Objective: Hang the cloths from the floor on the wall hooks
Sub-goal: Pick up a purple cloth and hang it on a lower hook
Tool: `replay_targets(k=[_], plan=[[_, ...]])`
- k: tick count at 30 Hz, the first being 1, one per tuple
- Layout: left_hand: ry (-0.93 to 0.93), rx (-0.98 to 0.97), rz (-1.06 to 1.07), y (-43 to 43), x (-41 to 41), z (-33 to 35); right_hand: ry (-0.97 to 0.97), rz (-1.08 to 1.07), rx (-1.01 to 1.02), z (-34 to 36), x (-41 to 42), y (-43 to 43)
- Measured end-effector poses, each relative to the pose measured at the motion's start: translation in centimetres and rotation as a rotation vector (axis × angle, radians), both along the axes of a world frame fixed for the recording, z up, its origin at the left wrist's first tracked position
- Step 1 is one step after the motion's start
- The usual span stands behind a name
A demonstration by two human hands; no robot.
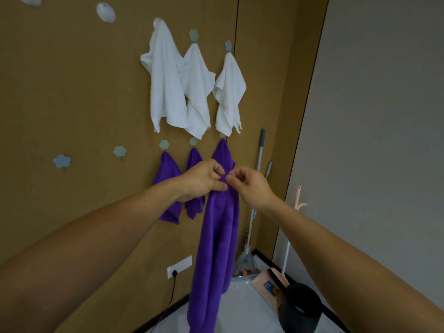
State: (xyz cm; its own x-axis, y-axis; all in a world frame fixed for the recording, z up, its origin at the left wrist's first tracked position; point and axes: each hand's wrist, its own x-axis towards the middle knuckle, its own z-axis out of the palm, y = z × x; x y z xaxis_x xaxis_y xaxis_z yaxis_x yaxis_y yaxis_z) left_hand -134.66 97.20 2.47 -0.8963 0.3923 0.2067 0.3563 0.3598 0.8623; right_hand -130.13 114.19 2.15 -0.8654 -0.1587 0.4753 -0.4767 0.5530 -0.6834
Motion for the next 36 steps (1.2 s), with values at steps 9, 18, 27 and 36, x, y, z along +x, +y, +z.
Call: replay_targets(k=[9,18,27,36], plan=[[0.008,-0.010,0.031,-4.3,0.0,-5.3,0.166,-0.158,-0.192,3.1,-2.1,-3.0],[-0.091,-0.304,0.123,-10.7,-0.8,-7.8,0.213,-0.388,-0.301,4.6,-5.3,1.4],[0.013,-0.356,0.217,-14.2,-1.9,-1.9,-0.010,-0.494,-0.660,0.4,-8.4,3.5],[0.405,-0.473,0.348,-17.2,-3.3,-1.0,-0.146,-0.152,-0.228,-2.0,-6.0,-1.4]])
